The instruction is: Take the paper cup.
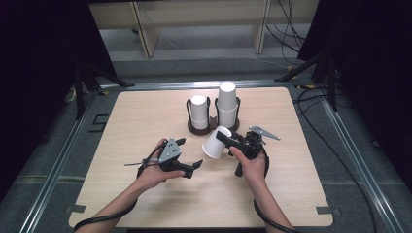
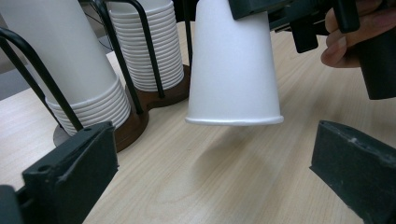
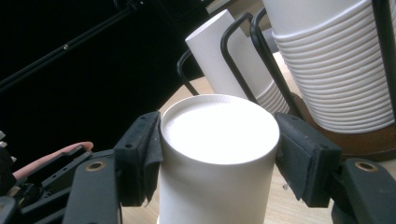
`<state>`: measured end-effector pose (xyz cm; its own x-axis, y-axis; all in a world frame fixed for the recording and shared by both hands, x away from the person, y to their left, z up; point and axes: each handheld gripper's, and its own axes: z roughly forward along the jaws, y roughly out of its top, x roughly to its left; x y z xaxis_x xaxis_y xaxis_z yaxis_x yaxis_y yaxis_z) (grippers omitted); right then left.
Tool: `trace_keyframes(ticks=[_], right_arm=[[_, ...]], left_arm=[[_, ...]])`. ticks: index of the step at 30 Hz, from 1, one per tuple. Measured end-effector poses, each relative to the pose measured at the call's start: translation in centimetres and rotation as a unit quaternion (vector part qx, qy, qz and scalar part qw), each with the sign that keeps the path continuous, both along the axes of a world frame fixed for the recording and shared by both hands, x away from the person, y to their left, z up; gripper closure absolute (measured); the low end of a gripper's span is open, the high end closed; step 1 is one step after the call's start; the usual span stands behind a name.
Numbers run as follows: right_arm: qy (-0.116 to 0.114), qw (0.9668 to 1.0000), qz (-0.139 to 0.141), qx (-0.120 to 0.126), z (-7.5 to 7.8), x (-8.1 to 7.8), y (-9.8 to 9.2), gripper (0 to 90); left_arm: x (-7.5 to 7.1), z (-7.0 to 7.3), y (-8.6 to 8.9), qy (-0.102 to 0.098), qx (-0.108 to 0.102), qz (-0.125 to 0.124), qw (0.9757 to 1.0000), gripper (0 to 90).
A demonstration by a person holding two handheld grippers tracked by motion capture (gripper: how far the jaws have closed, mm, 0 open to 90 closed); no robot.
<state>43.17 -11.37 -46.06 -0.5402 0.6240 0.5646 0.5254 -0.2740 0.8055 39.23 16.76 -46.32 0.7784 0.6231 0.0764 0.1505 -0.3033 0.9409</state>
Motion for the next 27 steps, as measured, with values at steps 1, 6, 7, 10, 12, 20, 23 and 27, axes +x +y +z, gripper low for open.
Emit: trace_keyframes(ticks=[1,6,7,10,12,20,23,27], right_arm=[[0.009,0.9999,-0.001,0.011,-0.07,0.01,0.03,35.5],[0.016,0.9997,0.001,0.021,-0.23,0.25,-0.22,35.5],[0.016,0.9997,0.001,0.021,-0.23,0.25,-0.22,35.5],[0.026,0.9992,0.002,0.031,-0.25,0.28,-0.28,35.5],[0.025,0.9991,0.007,0.033,-0.3,0.27,-0.39,35.5],[0.028,0.9985,0.013,0.046,-0.57,0.46,-0.44,35.5],[0.04,0.9984,0.002,0.039,-0.48,0.44,-0.35,35.5],[0.037,0.9979,0.013,0.052,-0.71,0.52,-0.44,35.5]], left_arm=[[0.01,0.01,-0.02,0.0,-0.001,0.0,1.0,0.0],[0.0,0.16,-0.17,-0.002,-0.001,-0.003,1.0,0.0],[0.0,0.2,-0.18,-0.001,0.0,-0.003,1.0,0.0],[0.06,0.23,-0.34,-0.003,-0.001,-0.004,1.0,0.0],[0.04,0.28,-0.43,-0.002,-0.001,-0.006,1.0,0.0],[0.1,0.51,-0.59,-0.006,0.0,-0.007,1.0,0.0],[0.1,0.56,-0.63,-0.007,0.001,-0.007,1.0,0.0],[0.11,0.6,-0.64,-0.008,0.002,-0.007,0.9999,0.0]])
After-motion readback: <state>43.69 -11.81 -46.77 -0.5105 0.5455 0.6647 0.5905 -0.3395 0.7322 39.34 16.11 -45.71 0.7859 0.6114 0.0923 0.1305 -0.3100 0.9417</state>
